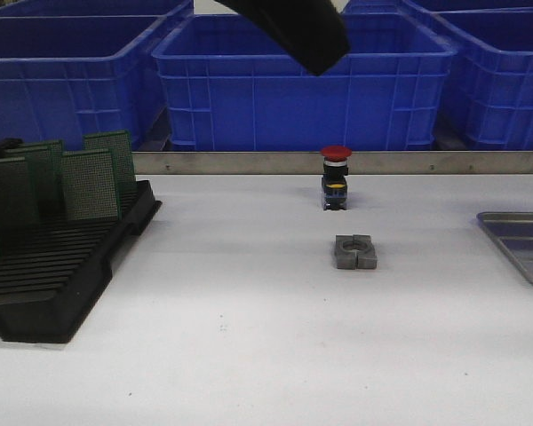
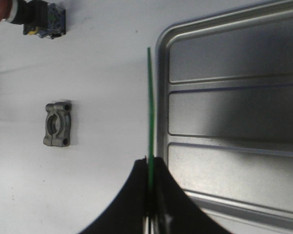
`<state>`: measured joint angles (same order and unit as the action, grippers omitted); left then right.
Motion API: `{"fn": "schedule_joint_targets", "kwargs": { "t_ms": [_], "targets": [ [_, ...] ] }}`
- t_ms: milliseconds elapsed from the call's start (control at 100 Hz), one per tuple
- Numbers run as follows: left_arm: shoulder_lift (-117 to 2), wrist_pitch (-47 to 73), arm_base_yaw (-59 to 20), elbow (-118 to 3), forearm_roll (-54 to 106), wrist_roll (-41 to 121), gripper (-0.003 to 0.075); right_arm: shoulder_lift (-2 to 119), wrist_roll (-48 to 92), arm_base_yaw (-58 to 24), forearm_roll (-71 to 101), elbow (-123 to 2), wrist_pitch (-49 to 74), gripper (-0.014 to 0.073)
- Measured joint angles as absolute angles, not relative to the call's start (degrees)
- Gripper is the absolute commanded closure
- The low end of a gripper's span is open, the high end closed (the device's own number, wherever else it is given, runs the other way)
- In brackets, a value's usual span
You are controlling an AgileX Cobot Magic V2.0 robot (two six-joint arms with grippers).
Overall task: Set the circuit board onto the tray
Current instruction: 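Carry the board with the right gripper and lower it onto the silver tray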
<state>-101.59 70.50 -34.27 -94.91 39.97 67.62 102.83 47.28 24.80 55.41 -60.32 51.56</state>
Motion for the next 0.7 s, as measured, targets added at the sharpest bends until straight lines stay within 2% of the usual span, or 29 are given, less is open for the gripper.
{"fn": "schedule_joint_targets", "kwargs": {
  "t_ms": [580, 700],
  "targets": [
    [-101.59, 70.59, -34.27, -94.91, 39.97, 67.53, 0.0184, 110.78, 47.28, 24.8, 57.79, -60.77, 49.91, 0.0655],
    [-101.59, 70.59, -34.27, -94.91, 39.97, 67.53, 0.0184, 110.81, 47.28, 24.8, 58.02, -60.8, 49.91, 0.0585]
  ]
}}
